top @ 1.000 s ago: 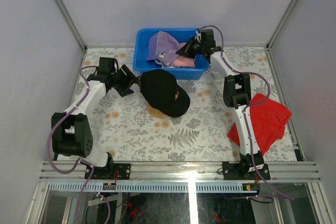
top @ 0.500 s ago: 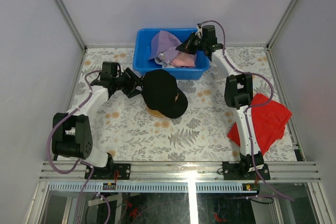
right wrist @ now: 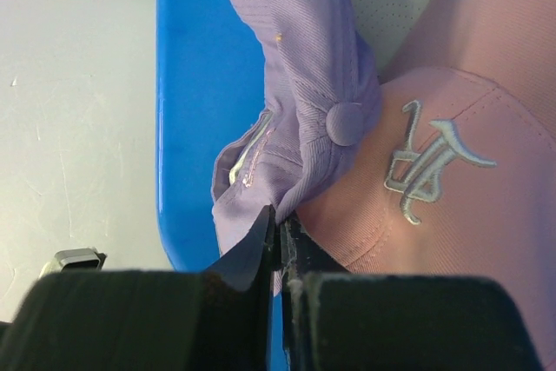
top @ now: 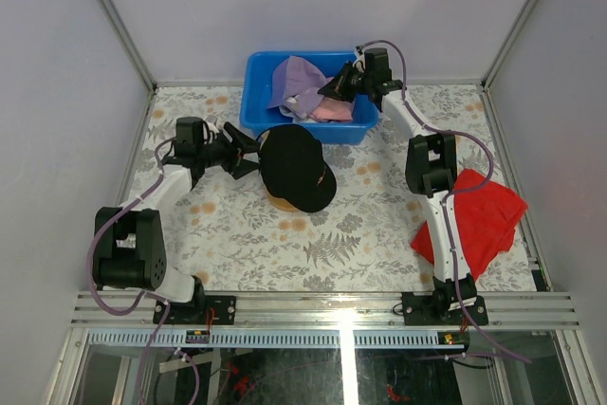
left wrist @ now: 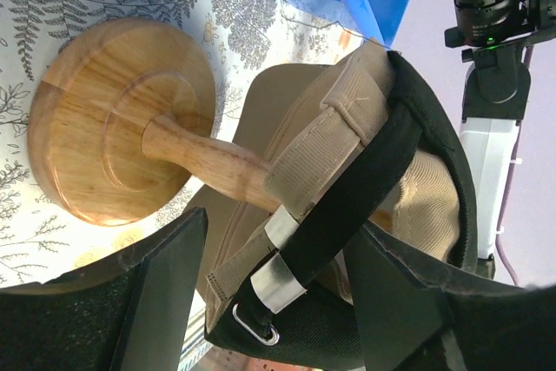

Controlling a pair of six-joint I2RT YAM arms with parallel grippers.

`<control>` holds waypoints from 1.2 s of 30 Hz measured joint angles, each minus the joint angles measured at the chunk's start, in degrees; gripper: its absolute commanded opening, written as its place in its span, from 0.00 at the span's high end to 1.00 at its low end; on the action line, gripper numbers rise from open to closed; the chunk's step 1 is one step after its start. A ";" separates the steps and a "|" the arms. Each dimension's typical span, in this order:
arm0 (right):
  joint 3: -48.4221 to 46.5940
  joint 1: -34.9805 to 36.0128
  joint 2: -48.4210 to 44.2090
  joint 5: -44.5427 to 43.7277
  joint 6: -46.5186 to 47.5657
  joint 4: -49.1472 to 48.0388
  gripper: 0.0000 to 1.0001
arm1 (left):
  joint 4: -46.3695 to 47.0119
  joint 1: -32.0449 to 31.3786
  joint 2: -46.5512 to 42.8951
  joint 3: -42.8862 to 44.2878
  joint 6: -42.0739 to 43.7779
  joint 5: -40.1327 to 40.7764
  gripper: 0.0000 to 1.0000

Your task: Stack the hats

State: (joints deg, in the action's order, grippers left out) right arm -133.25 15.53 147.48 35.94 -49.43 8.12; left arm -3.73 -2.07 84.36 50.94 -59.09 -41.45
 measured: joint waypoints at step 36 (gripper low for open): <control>-0.39 0.00 0.00 1.18 1.66 3.39 1.00 | 8.04 8.35 -1.73 -2.99 -6.80 -8.35 0.37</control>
State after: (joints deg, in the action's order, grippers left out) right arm -133.64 15.53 147.48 37.12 -47.77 11.51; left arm 4.32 6.28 82.63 47.94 -65.89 -49.80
